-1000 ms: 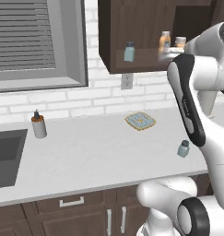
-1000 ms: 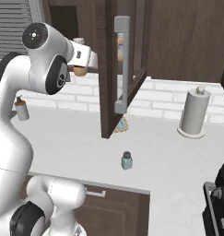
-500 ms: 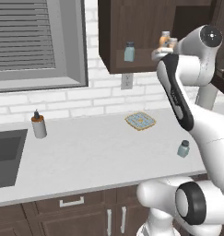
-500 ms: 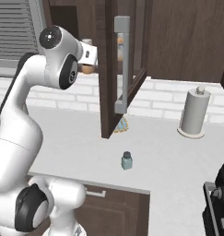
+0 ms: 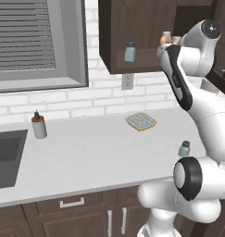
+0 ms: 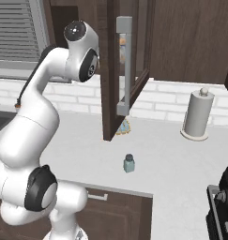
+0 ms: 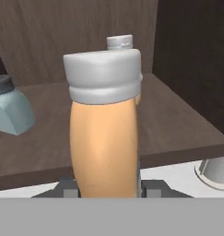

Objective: Put the shaker and condiment bottle from the counter next to their counterparts in the cabinet.

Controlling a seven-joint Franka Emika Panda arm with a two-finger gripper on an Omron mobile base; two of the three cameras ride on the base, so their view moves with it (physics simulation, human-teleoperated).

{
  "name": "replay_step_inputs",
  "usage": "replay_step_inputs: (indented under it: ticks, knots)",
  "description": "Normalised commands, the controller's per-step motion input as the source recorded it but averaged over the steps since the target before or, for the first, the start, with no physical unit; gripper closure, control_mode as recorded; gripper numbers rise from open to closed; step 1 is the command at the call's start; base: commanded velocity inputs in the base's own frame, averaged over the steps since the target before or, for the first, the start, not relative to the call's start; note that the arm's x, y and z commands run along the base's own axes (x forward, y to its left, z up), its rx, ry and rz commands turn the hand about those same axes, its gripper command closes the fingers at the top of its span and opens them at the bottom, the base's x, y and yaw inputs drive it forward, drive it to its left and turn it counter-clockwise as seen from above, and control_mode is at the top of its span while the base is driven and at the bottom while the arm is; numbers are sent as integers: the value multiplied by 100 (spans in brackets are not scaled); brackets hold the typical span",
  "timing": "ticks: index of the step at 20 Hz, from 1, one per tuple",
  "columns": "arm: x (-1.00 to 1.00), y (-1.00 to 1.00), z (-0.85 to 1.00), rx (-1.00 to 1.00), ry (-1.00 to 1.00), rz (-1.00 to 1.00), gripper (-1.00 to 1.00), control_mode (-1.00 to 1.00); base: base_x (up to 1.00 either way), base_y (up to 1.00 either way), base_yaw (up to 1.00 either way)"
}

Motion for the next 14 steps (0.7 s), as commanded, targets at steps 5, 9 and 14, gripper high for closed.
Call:
replay_step_inputs:
  ticks: [5,9,14]
  knots:
    - [36,-9,0,0,0,-1,100,-100,0,0,0]
    - [40,-11,0,0,4,-1,100,-100,0,0,0]
    - [33,-21,0,0,2,0,100,-100,0,0,0]
